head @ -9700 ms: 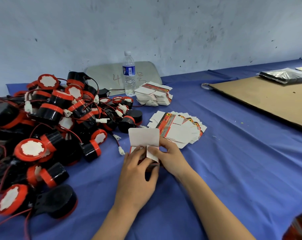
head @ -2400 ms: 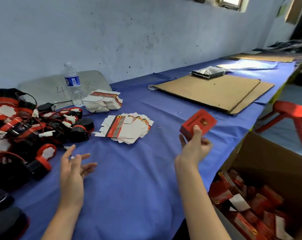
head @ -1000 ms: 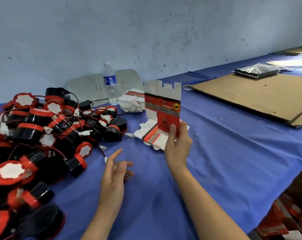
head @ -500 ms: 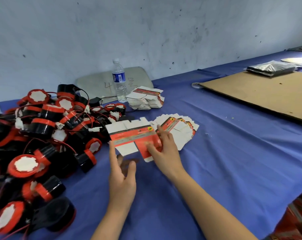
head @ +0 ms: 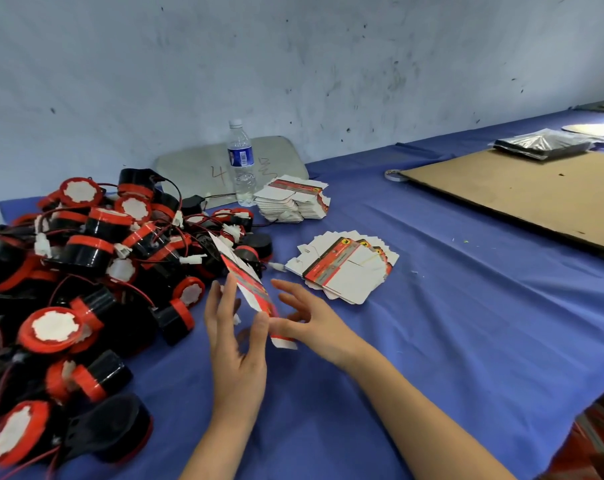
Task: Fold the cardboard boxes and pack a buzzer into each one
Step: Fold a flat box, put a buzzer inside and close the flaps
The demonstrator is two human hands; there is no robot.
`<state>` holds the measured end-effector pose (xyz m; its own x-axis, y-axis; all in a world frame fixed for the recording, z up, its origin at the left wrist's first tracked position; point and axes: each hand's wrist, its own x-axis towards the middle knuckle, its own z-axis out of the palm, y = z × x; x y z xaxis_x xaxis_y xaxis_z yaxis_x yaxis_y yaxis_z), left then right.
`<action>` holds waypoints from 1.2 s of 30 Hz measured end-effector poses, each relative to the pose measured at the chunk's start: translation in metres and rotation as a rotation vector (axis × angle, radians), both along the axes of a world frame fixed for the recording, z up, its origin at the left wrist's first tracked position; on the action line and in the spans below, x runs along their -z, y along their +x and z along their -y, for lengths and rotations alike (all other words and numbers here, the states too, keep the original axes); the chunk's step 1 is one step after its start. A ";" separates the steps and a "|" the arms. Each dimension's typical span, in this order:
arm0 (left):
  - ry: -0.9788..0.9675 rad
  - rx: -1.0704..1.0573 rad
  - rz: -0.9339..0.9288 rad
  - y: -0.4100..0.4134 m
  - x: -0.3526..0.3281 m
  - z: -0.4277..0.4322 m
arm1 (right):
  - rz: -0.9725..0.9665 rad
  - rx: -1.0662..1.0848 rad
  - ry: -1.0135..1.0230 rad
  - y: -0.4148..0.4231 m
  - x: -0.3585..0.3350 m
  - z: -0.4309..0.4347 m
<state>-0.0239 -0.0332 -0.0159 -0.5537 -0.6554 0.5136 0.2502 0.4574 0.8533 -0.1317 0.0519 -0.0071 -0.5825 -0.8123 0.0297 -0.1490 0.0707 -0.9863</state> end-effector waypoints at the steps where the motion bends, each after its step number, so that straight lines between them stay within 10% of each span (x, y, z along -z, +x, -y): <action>1: -0.025 -0.002 0.018 0.000 0.001 0.002 | 0.047 -0.030 -0.018 0.002 0.000 0.001; 8: 0.078 0.084 0.109 -0.009 0.008 0.002 | 0.603 -0.244 -0.363 0.002 -0.004 0.002; 36: -0.048 0.087 0.082 0.003 -0.004 -0.006 | 0.858 -0.467 -0.493 0.004 -0.010 -0.011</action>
<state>-0.0211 -0.0270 -0.0116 -0.6490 -0.5788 0.4938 0.2213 0.4774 0.8504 -0.1279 0.0632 0.0030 -0.2021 -0.9687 0.1444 0.6916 -0.2455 -0.6793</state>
